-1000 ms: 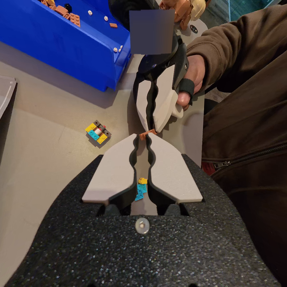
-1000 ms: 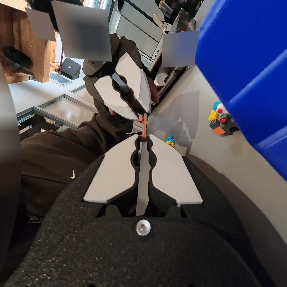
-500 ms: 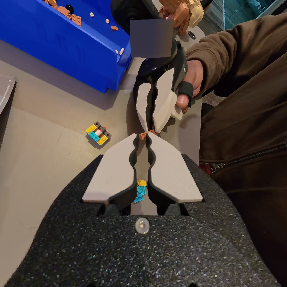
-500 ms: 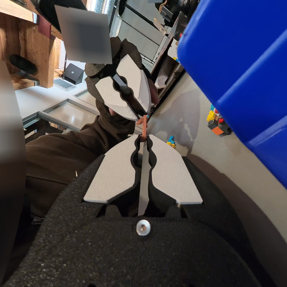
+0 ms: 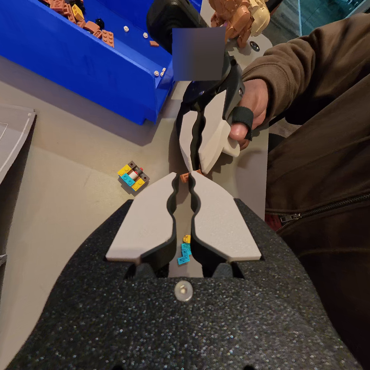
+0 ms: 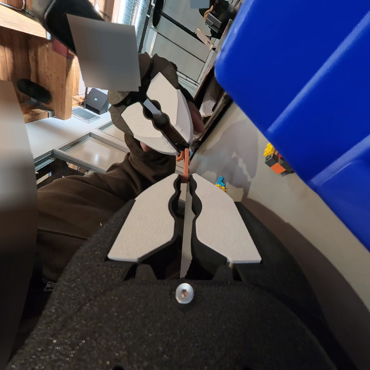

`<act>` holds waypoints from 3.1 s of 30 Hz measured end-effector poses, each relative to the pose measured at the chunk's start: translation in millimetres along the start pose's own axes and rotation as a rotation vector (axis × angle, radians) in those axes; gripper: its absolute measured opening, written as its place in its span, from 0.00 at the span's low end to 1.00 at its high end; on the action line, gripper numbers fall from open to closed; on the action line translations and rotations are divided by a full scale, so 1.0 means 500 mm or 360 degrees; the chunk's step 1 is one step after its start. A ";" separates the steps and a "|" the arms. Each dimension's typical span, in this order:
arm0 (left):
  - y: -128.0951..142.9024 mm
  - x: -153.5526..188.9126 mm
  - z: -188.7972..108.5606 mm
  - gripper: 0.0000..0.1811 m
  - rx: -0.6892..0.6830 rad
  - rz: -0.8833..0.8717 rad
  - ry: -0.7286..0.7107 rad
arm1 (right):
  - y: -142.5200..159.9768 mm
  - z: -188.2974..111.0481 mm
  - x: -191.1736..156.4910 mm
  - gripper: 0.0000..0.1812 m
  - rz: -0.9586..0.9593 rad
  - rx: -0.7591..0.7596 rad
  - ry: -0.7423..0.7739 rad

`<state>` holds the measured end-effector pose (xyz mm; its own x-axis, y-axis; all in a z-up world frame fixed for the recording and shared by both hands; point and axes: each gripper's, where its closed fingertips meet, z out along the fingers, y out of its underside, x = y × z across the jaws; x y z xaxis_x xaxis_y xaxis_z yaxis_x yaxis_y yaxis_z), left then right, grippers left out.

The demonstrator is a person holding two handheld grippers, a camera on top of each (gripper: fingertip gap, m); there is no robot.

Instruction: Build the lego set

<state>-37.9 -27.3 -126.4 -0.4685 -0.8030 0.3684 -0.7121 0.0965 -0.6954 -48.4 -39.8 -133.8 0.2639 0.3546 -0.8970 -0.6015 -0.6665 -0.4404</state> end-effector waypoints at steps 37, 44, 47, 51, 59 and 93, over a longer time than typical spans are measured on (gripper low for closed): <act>-0.004 0.006 0.002 0.14 0.0127 -0.0277 0.0173 | -0.001 0.002 -0.007 0.04 -0.0027 0.0026 -0.0016; -0.011 0.017 0.003 0.06 0.0217 -0.0364 0.0291 | -0.005 0.002 -0.015 0.04 -0.0112 0.0046 -0.0020; -0.015 0.017 0.001 0.05 0.0276 -0.0404 0.0330 | -0.007 0.002 -0.018 0.04 -0.0165 0.0065 -0.0009; -0.027 0.025 -0.008 0.05 0.0392 -0.0416 0.0398 | -0.011 0.002 -0.029 0.04 -0.0266 0.0096 -0.0011; -0.044 0.043 -0.022 0.06 0.0559 -0.0359 0.0501 | -0.015 0.002 -0.051 0.04 -0.0469 0.0127 0.0005; -0.052 0.061 -0.031 0.05 0.0579 -0.0277 0.0525 | -0.018 0.001 -0.069 0.04 -0.0727 0.0170 0.0080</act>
<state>-41.5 -45.4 -87.5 -0.5410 -0.5555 0.6315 -0.5936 -0.2797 -0.7546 -52.4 -45.6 -98.7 0.5543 0.5621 -0.6139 -0.4887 -0.3772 -0.7867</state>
